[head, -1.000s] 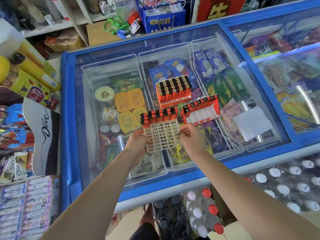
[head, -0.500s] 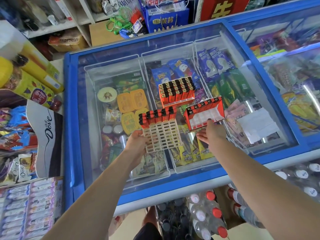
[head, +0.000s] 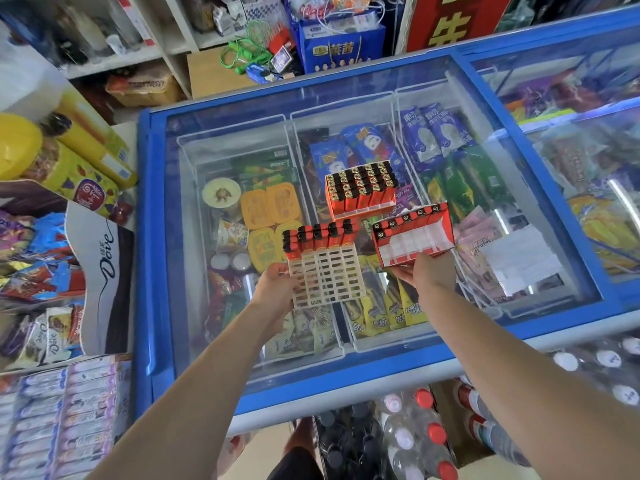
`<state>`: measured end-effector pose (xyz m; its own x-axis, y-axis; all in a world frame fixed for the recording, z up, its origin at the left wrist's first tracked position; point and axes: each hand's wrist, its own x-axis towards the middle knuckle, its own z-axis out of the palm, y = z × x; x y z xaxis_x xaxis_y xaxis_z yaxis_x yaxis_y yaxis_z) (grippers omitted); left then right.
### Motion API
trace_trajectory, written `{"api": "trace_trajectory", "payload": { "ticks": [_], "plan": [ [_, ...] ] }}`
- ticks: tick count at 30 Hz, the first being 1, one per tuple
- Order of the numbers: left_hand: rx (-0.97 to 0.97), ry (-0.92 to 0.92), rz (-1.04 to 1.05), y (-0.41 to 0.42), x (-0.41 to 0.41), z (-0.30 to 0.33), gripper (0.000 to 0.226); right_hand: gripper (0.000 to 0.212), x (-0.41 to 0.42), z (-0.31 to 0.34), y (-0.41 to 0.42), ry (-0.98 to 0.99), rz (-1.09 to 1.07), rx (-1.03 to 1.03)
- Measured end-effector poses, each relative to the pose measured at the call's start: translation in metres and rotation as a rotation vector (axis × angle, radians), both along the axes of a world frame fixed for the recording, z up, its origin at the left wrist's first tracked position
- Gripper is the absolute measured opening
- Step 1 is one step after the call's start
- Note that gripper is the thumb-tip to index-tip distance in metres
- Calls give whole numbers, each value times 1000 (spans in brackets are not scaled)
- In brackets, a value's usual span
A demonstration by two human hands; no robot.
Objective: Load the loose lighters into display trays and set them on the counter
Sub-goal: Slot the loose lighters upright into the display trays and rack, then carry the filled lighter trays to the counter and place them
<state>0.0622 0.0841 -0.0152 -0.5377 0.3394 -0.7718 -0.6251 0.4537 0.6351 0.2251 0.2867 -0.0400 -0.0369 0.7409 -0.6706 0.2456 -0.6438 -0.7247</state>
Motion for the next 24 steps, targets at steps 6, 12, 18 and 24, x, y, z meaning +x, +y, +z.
{"api": "trace_trajectory", "payload": {
  "ticks": [6, 12, 18, 24],
  "plan": [
    [3, 13, 10, -8, -3, -1, 33, 36, 6, 6, -6, -29, 48, 33],
    [-26, 32, -23, -20, -11, 3, 38, 26, 7, 6, -22, -53, 128, 102],
    [43, 53, -13, -37, -23, 15, 35, 16, -9, 15, -42, 5, 133, 145],
    [73, 102, 28, -64, -16, 37, 35, 14, -20, 35, -67, 116, 228, 180]
  ]
}}
